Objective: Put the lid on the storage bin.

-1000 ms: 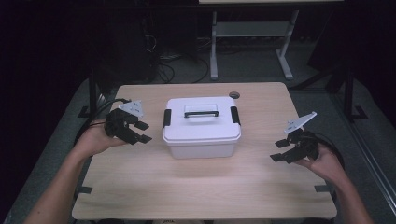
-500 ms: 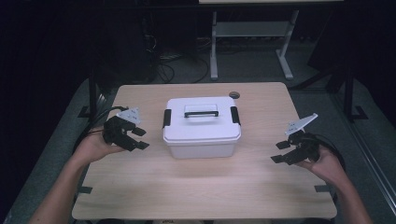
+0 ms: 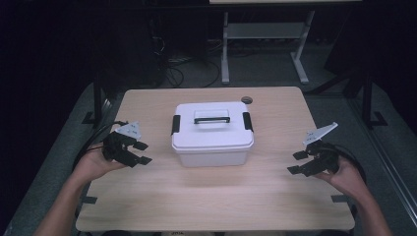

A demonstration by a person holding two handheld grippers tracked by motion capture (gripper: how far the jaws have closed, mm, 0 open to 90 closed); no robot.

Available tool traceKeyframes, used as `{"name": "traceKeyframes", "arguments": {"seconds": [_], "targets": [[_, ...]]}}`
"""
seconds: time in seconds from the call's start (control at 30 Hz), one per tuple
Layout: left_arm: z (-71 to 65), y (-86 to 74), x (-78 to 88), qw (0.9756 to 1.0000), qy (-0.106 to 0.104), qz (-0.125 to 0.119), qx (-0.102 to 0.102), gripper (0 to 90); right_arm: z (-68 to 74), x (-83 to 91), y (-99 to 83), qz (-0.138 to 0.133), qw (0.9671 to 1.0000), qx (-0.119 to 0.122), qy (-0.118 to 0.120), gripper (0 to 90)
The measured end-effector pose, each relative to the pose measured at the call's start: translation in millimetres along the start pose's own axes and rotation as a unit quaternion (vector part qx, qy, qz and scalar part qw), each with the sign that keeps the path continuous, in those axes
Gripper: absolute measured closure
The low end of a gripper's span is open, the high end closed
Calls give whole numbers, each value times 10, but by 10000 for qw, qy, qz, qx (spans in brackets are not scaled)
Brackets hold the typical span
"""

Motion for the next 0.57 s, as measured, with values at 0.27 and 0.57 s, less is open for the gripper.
{"name": "traceKeyframes", "arguments": {"seconds": [0.27,0.57], "targets": [[-55,-203,-115,9997,-69,26,225,393,-6,12,-70,-21,10000,-88,22,350],[-128,-258,-217,9996,-87,60,268,359,32,58,-102,-72,10000,-66,8,351]]}}
Point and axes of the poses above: each handheld gripper's, and its own axes: x roughly backward along the jaws, y roughly out of its top, z roughly to its left, the point moved 4 cm from there along -x, roughly forward along the jaws, and after that the axes turned 12 degrees about -x, right-handed, at the moved point
